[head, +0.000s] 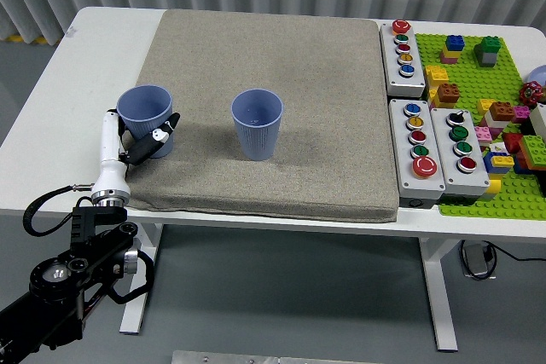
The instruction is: Pick cup pour cup place
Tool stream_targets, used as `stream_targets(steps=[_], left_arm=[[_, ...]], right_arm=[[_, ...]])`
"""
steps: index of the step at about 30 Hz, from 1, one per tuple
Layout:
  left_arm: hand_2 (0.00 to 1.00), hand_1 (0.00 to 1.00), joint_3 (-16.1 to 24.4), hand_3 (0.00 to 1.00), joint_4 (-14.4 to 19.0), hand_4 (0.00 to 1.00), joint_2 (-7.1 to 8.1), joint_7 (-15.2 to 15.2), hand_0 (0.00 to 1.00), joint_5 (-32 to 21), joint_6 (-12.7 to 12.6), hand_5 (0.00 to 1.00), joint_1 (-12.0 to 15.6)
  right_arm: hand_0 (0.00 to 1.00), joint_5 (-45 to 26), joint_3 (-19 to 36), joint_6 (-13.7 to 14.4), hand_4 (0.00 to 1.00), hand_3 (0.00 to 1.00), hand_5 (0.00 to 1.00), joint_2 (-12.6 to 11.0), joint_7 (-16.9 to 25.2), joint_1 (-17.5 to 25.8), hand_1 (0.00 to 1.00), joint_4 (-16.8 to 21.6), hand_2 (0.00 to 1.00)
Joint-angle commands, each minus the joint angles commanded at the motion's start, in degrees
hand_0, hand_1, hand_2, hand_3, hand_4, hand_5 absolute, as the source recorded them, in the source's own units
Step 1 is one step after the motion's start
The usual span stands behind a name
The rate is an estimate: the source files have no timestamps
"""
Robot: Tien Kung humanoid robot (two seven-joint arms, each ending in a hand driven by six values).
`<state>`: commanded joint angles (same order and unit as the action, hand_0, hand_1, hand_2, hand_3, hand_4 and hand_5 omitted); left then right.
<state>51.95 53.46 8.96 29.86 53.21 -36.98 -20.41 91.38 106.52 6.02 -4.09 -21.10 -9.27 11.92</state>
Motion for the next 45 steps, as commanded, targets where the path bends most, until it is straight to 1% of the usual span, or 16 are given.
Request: stream_targets(steps=[3, 4, 6, 9, 10, 15, 16, 21, 22, 27, 28, 33, 34, 39, 40, 45], left_arm=[[0.476, 0.447, 0.2, 0.482, 0.1, 0.795, 0.02, -0.2, 0.502, 0.7, 0.1, 0.329, 0.0], [0.519, 0.498, 0.3, 0.529, 0.1, 0.799, 0.02, -0.2, 0.524, 0.8, 0.1, 0.331, 0.0], [0.519, 0.498, 0.6, 0.529, 0.1, 0.799, 0.0, -0.3, 0.524, 1.2, 0.9, 0.331, 0.2], [0.519, 0.498, 0.9, 0.529, 0.1, 0.799, 0.06, -0.3, 0.524, 1.5, 1.4, 0.331, 0.2], [0.544, 0.528, 0.9, 0.546, 0.1, 0.809, 0.09, -0.4, 0.542, 1.7, 1.4, 0.335, 0.3], [0.544, 0.528, 0.9, 0.546, -0.1, 0.809, 0.09, -0.3, 0.542, 1.9, 1.5, 0.335, 0.4], [0.58, 0.547, 1.0, 0.572, -0.1, 0.813, 0.08, -0.3, 0.557, 1.9, 1.6, 0.338, 0.4], [0.58, 0.547, 1.2, 0.572, -0.1, 0.813, 0.15, -0.7, 0.557, 2.7, 2.2, 0.338, 0.5], [0.618, 0.567, 1.3, 0.675, -0.1, 0.878, 0.19, -0.9, 0.587, 3.1, 2.5, 0.395, 0.6], [0.618, 0.567, 1.7, 0.675, 0.0, 0.878, 0.3, -1.5, 0.587, 4.1, 3.4, 0.395, 0.9], [0.659, 0.606, 1.7, 0.722, 0.0, 0.898, 0.32, -1.5, 0.609, 4.2, 3.5, 0.422, 0.9], [0.659, 0.606, 2.1, 0.722, 0.3, 0.898, 0.37, -1.8, 0.609, 5.4, 4.1, 0.422, 1.2], [0.746, 0.658, 2.1, 0.823, 0.5, 0.92, 0.38, -1.8, 0.641, 5.8, 4.2, 0.444, 1.4], [0.746, 0.658, 2.7, 0.823, 1.2, 0.92, 0.32, -2.0, 0.641, 7.1, 4.4, 0.444, 1.5], [0.779, 0.68, 2.7, 0.853, 1.4, 0.93, 0.35, -2.1, 0.662, 7.6, 4.5, 0.458, 1.5], [0.779, 0.68, 3.0, 0.853, 1.8, 0.93, 0.38, -1.9, 0.662, 8.5, 4.6, 0.458, 1.7]], right_arm=[[0.698, 0.0, 0.0, 0.0, 0.002, 0.624, 0.384, 0.0, 0.0, 0.0, 0.69, 0.0, 0.644], [0.698, 0.0, 0.0, 0.0, 0.002, 0.624, 0.385, 0.0, 0.0, -0.1, 0.689, 0.0, 0.644], [0.698, 0.0, 0.0, 0.0, 0.002, 0.624, 0.385, 0.0, 0.0, 0.0, 0.689, 0.0, 0.644], [0.698, 0.1, 0.0, 0.0, 0.002, 0.624, 0.385, 0.0, 0.0, 0.0, 0.689, 0.0, 0.644], [0.699, 0.2, 0.0, 0.0, 0.002, 0.624, 0.385, 0.0, 0.0, 0.0, 0.69, 0.0, 0.645], [0.699, 0.2, 0.0, 0.0, 0.002, 0.624, 0.385, 0.0, 0.0, 0.1, 0.69, 0.0, 0.645], [0.698, 0.2, 0.0, 0.0, 0.002, 0.623, 0.385, 0.0, 0.0, 0.1, 0.69, 0.0, 0.645], [0.698, 0.3, 0.1, 0.0, 0.002, 0.623, 0.385, 0.1, 0.0, 0.1, 0.69, 0.0, 0.645], [0.698, 0.3, 0.0, 0.0, 0.002, 0.623, 0.386, 0.1, 0.0, 0.2, 0.69, 0.0, 0.645], [0.698, 0.4, 0.0, -0.1, 0.002, 0.623, 0.386, 0.1, -0.1, 0.3, 0.69, 0.0, 0.645], [0.698, 0.4, 0.0, -0.1, 0.002, 0.623, 0.385, 0.1, -0.1, 0.3, 0.69, 0.0, 0.644], [0.698, 0.6, 0.1, -0.1, 0.002, 0.623, 0.385, 0.1, -0.1, 0.5, 0.69, 0.0, 0.644], [0.698, 0.6, 0.1, -0.1, 0.002, 0.623, 0.386, 0.1, -0.1, 0.5, 0.69, 0.0, 0.644], [0.698, 0.4, 0.0, -0.1, 0.002, 0.623, 0.386, 0.0, 0.0, 0.5, 0.69, 0.0, 0.644], [0.698, 0.4, 0.1, -0.1, 0.002, 0.623, 0.386, 0.0, 0.0, 0.4, 0.689, 0.0, 0.644], [0.698, 0.2, -0.1, -0.1, 0.002, 0.623, 0.386, 0.0, 0.0, 0.3, 0.689, 0.0, 0.644]])
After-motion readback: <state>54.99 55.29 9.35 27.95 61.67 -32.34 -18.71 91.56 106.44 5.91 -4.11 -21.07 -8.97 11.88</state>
